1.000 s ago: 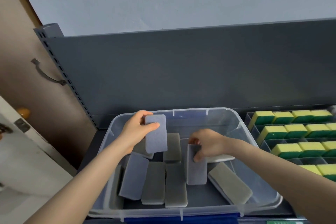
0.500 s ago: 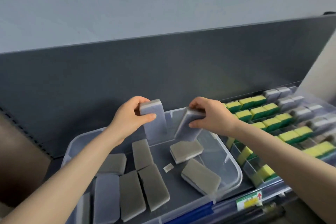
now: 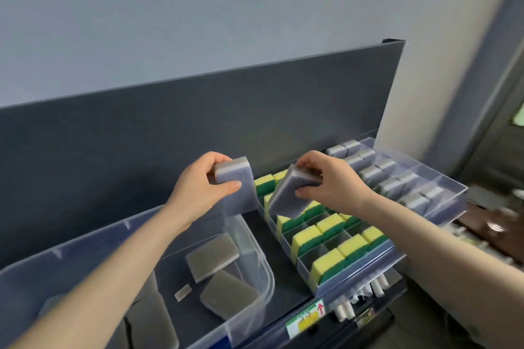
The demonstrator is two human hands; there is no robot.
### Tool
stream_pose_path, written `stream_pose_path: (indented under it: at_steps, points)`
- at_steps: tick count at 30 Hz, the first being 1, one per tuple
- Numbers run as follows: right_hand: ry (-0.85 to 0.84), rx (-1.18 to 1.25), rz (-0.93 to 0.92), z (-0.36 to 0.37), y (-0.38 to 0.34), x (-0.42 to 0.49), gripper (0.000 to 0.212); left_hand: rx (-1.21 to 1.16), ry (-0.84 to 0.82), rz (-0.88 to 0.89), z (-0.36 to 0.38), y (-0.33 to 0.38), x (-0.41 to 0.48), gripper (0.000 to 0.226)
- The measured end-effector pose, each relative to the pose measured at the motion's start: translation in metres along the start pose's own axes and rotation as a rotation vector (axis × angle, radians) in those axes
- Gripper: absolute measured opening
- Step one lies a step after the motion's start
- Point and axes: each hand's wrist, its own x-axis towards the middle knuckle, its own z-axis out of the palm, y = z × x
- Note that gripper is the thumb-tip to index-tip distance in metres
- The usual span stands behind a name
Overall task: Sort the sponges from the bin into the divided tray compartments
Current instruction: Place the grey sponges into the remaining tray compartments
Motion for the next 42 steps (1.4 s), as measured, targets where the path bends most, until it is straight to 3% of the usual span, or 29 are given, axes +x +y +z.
stream_pose_path:
  at_steps: [20, 34, 42]
  points:
    - [0.123, 0.018, 0.175, -0.166, 0.215, -0.075, 0.040, -0.028, -0.096, 0.139, 0.250, 0.134, 0.044, 0.039]
    - [0.196, 0.074, 0.245, -0.191, 0.308, -0.039, 0.041, -0.057, -0.086, 0.179, 0.319, 0.157, 0.134, 0.031]
    - [0.142, 0.015, 0.216, -0.208, 0.349, 0.032, 0.040, -0.073, -0.029, 0.149, 0.343, 0.154, 0.200, 0.035]
